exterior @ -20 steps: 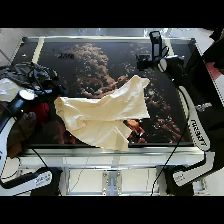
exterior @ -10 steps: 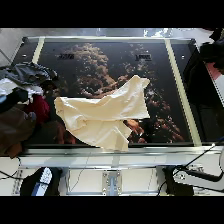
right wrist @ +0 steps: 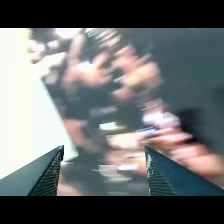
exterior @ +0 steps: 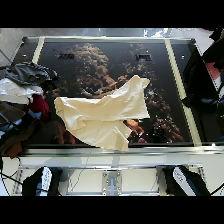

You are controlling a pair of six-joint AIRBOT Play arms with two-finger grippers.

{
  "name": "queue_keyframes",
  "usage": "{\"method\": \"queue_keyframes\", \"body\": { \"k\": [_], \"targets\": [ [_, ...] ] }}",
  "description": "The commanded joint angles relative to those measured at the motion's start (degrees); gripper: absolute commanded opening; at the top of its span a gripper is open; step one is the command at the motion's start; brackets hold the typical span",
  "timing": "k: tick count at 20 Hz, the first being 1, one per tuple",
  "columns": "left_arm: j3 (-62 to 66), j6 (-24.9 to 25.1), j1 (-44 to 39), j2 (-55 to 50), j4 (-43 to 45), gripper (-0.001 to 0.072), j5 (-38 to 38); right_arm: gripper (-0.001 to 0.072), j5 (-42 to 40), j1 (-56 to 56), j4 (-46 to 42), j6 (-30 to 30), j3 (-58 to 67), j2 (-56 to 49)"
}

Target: Fold the shirts.

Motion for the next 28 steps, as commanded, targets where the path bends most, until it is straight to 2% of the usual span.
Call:
{"method": "queue_keyframes", "body": {
  "k": [1,3,5,9,12,19,20,22,23,24,26,28],
  "targets": [
    [-1.16,2.93,0.22,-4.07,-8.87,0.0701,-0.13,0.0553,-14.69,-0.61,27.1,-1.57,-19.85,-0.26],
    [-1.16,4.09,0.22,-4.96,-10.4,0.0701,-0.09,0.0552,-9.4,-0.61,30.73,-8.31,-20.94,-5.6],
    [-1.16,5.9,0.22,-5.03,-12.2,0.07,0.17,0.0552,-7.26,-0.15,34.1,-10.73,-20.94,-10.95],
    [-1.16,5.9,0.22,-5.03,-12.7,0.07,1.01,0.0552,-11.54,7.69,44.7,-17.07,-20.48,-19.23],
    [-1.16,5.9,0.22,-5.03,-12.7,0.07,0.98,0.0552,-16.72,14.36,47.41,-17.7,-17.46,-23.56],
    [-1.16,5.9,0.22,-5.03,-12.7,0.07,0.94,0.0551,-17.7,18.64,47.74,-16.0,-14.6,-28.04],
    [-1.16,5.9,0.22,-5.03,-12.7,0.07,0.94,0.0515,-18.45,18.64,47.87,-16.0,-14.6,-28.04],
    [-1.16,5.9,0.22,-5.03,-12.7,0.07,0.98,0.0245,-20.04,18.64,48.17,-16.02,-14.58,-28.04],
    [-1.16,5.9,0.22,-5.03,-12.68,0.07,0.98,0.0188,-20.7,18.64,49.0,-16.02,-14.6,-28.04],
    [-1.16,5.9,0.22,-5.05,-12.66,0.07,1.01,0.0186,-21.05,18.64,49.94,-16.04,-14.51,-28.04],
    [-1.18,5.9,0.22,-5.44,-12.66,0.0699,2.45,0.0016,-20.98,18.64,50.36,-16.24,-13.57,-28.02],
    [-1.16,5.88,0.22,-7.65,-12.74,0.0699,3.65,0.0012,-20.5,18.64,50.31,-16.35,-12.09,-28.0]
  ]
}}
